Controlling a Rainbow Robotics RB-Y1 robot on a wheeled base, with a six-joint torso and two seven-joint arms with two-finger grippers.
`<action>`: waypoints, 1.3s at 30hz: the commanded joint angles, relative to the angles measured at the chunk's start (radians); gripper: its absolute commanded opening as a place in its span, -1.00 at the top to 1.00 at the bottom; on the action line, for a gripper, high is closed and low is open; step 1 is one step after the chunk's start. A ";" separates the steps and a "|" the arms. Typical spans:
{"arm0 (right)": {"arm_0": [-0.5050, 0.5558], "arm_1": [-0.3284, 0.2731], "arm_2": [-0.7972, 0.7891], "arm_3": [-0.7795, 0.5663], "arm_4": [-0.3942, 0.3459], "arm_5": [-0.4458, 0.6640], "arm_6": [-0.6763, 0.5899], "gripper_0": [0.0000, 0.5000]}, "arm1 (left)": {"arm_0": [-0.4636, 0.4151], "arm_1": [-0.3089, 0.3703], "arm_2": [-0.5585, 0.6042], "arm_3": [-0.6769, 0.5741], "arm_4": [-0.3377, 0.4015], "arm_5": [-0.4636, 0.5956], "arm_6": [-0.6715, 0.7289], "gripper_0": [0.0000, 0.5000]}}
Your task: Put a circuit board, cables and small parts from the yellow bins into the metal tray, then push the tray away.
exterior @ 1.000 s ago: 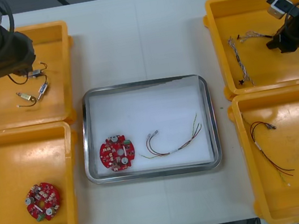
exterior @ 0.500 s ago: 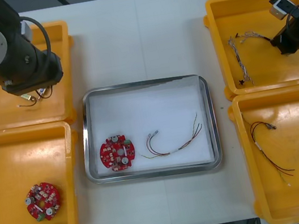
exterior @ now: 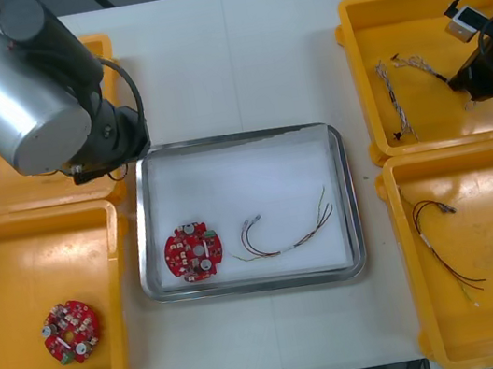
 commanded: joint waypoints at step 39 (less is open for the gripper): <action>0.008 -0.065 -0.120 -0.256 0.307 0.281 -0.204 -1.00 | 0.021 -0.159 -0.379 0.131 -0.348 -0.224 0.200 0.98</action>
